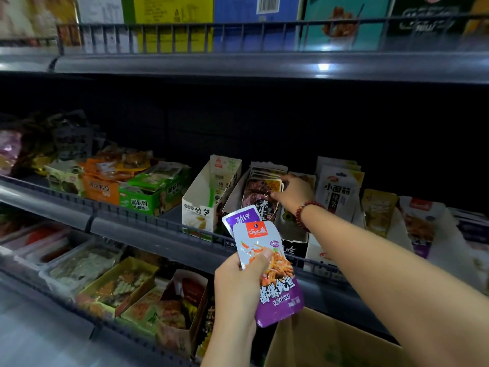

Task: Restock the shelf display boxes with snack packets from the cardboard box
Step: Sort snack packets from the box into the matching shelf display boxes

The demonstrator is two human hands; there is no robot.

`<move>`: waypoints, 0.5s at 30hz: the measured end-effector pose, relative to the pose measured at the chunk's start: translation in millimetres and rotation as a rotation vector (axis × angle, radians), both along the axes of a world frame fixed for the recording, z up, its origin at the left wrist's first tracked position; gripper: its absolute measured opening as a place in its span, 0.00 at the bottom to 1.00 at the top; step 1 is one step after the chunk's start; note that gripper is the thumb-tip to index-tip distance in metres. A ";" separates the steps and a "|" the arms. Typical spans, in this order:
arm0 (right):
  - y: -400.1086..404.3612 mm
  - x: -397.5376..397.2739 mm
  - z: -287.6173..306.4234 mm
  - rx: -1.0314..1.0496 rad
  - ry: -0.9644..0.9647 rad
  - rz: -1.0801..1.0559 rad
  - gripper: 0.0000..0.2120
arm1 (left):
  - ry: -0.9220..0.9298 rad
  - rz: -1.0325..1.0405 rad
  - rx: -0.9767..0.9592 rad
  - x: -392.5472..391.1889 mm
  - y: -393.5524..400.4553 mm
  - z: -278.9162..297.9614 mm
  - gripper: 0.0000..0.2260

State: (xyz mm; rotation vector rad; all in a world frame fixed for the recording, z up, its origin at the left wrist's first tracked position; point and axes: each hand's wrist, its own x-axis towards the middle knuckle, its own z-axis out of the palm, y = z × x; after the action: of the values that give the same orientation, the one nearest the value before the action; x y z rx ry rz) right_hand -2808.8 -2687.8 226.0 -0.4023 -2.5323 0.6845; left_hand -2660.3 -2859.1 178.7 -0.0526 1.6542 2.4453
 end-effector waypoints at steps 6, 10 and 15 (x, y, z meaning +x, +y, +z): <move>-3.8 -15.7 13.8 0.252 -0.184 -0.105 0.38 | 0.001 -0.018 0.044 -2.7 -2.4 2.9 0.07; -2.9 -24.9 17.0 0.205 -0.200 -0.082 0.31 | -0.013 -0.007 0.086 -6.4 -6.0 5.0 0.06; -0.6 -24.3 17.3 0.218 -0.231 -0.022 0.30 | -0.021 0.004 0.077 -10.2 -7.8 0.1 0.05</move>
State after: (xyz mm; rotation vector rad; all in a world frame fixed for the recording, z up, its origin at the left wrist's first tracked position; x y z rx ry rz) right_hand -2833.0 -2688.4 243.3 -0.4541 -2.7785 0.3650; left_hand -2670.4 -2866.9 178.7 -0.0704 1.5514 2.5006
